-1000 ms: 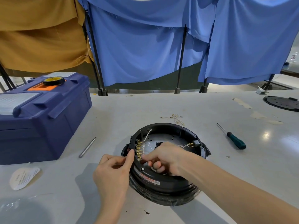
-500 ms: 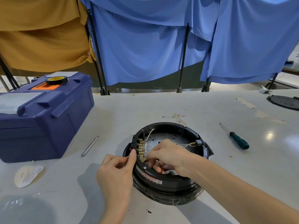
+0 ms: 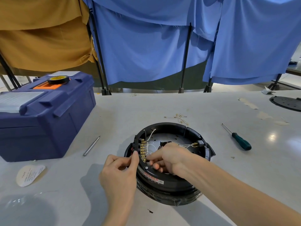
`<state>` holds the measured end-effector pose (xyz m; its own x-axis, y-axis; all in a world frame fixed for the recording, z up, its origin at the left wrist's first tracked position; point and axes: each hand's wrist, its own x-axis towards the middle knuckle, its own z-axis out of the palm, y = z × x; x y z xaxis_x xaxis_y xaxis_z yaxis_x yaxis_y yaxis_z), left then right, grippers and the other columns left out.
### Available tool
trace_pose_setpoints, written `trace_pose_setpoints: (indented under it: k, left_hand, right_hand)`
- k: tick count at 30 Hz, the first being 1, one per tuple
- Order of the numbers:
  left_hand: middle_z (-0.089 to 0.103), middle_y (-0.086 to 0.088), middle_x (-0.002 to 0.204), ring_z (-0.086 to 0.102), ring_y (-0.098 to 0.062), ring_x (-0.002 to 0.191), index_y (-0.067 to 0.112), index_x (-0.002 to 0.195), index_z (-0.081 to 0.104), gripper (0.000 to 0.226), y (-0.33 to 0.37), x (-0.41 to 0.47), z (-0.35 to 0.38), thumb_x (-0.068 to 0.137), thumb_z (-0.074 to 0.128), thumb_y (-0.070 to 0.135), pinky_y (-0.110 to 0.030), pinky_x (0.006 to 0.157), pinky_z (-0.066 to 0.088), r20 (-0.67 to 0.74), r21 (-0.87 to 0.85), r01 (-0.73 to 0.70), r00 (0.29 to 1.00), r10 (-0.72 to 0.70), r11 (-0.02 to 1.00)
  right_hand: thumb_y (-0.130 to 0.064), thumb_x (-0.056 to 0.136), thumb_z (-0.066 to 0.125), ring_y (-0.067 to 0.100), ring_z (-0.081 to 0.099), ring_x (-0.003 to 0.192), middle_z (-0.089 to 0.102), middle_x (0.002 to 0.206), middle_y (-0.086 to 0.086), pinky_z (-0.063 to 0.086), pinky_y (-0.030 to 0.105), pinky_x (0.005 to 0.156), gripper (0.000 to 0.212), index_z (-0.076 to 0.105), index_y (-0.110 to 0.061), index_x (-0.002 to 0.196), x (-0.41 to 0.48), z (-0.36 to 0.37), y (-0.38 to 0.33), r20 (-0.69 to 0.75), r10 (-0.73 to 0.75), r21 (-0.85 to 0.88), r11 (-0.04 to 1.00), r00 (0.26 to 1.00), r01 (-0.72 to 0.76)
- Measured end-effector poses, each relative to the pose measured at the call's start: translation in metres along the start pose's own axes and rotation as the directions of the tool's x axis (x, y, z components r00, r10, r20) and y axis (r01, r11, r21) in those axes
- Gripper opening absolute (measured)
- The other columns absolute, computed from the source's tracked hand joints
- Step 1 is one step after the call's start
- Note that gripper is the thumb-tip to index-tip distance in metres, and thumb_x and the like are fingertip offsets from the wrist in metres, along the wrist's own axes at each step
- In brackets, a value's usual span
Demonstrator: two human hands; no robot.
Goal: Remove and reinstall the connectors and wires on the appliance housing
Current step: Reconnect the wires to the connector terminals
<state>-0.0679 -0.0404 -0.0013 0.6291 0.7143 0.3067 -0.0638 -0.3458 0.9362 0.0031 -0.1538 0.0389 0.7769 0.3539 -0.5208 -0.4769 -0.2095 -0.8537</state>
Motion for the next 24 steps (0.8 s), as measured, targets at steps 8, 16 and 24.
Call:
trace_pose_setpoints:
  k: [8, 16, 24]
  left_hand:
    - [0.058, 0.002, 0.065, 0.060, -0.018, 0.059, 0.016, 0.052, 0.068, 0.027, 0.0011, -0.0015, -0.0002, 0.076, 0.080, 0.022, -0.038, 0.060, 0.049, 0.005, -0.007, 0.009, 1.000, -0.009, 1.000]
    - [0.058, 0.001, 0.065, 0.059, -0.020, 0.058, 0.014, 0.052, 0.068, 0.028, 0.0016, -0.0011, -0.0007, 0.076, 0.080, 0.022, -0.035, 0.058, 0.046, 0.004, 0.011, -0.001, 1.000, 0.001, 1.000]
    - [0.056, 0.003, 0.064, 0.057, -0.018, 0.056, 0.015, 0.052, 0.067, 0.028, -0.0005, -0.0016, 0.0010, 0.077, 0.079, 0.022, -0.028, 0.054, 0.040, -0.010, 0.026, -0.010, 1.000, 0.010, 1.000]
  right_hand:
    - [-0.001, 0.089, 0.062, 0.007, 0.045, 0.029, 0.055, 0.056, 0.007, 0.034, 0.015, 0.032, 0.021, 0.057, -0.003, 0.069, 0.0029, 0.0040, 0.0010, -0.044, 0.034, 0.016, 0.999, 0.998, -0.034]
    - [-0.003, 0.090, 0.062, 0.007, 0.045, 0.028, 0.055, 0.052, 0.005, 0.035, 0.016, 0.032, 0.026, 0.056, -0.002, 0.065, 0.0036, 0.0059, 0.0024, -0.091, 0.051, 0.019, 0.999, 0.994, -0.050]
    - [-0.003, 0.091, 0.061, 0.006, 0.044, 0.029, 0.054, 0.056, 0.004, 0.035, 0.017, 0.033, 0.022, 0.057, -0.004, 0.069, 0.0018, 0.0046, 0.0000, -0.056, 0.099, 0.014, 0.995, 0.994, -0.098]
